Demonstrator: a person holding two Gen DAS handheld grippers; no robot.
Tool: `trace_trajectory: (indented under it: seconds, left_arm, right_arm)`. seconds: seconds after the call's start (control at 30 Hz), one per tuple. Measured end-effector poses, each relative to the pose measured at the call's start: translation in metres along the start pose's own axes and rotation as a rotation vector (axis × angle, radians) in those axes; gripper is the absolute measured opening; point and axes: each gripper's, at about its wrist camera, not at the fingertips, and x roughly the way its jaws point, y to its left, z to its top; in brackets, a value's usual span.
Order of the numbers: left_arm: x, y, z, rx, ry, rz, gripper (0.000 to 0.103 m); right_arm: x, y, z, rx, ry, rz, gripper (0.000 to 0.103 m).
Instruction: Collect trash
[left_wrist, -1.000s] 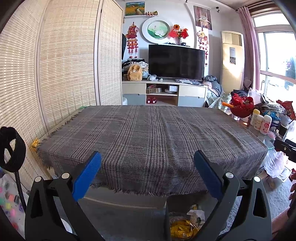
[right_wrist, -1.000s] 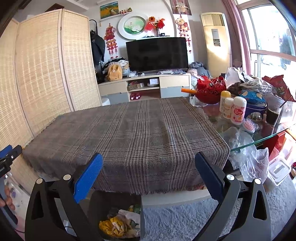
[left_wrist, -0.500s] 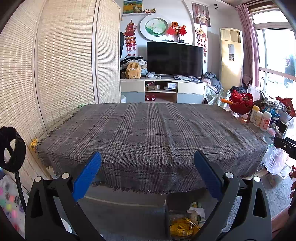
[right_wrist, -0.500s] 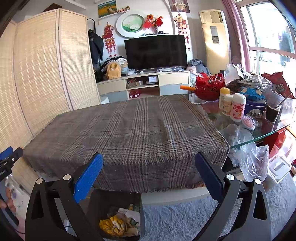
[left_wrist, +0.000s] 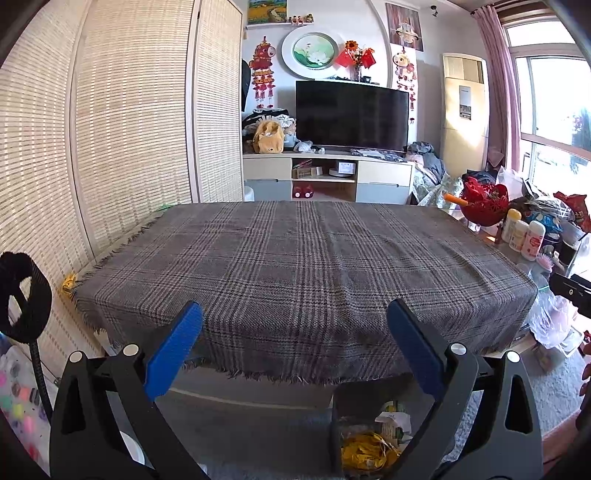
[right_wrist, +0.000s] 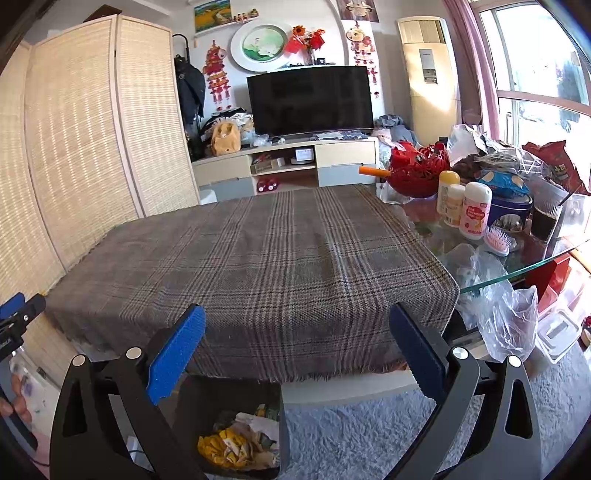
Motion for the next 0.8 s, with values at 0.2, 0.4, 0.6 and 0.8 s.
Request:
trace_trajectory:
  seconds: [0.2,0.4,0.6,0.8]
  left_arm:
    - [-0.0005,0.0004,0.0006,-0.002,0.003,-0.005,0.095]
    - [-0.0009,0.0008,0.0007,0.005,0.006,-0.008,0.095]
    - [-0.0014,-0.0017,0.0001,0.012,0.005,-0.011,0.095]
    - [-0.0012,-0.0040,0.0008,0.019,0.006,-0.012,0.095]
  right_arm:
    - [-0.0001,0.0003,-0.0007,-0.003,-0.002,-0.001,0.100]
    - [-0.0005,-0.0009,-0.0015,-0.003,0.001,-0.005,0.100]
    - [-0.0026,-0.0017,-0.0014,-0.007,-0.003,-0.008,0.100]
    - [-0.0028,-0.0017,-0.0018,-0.012,-0.003,-0.013,0.100]
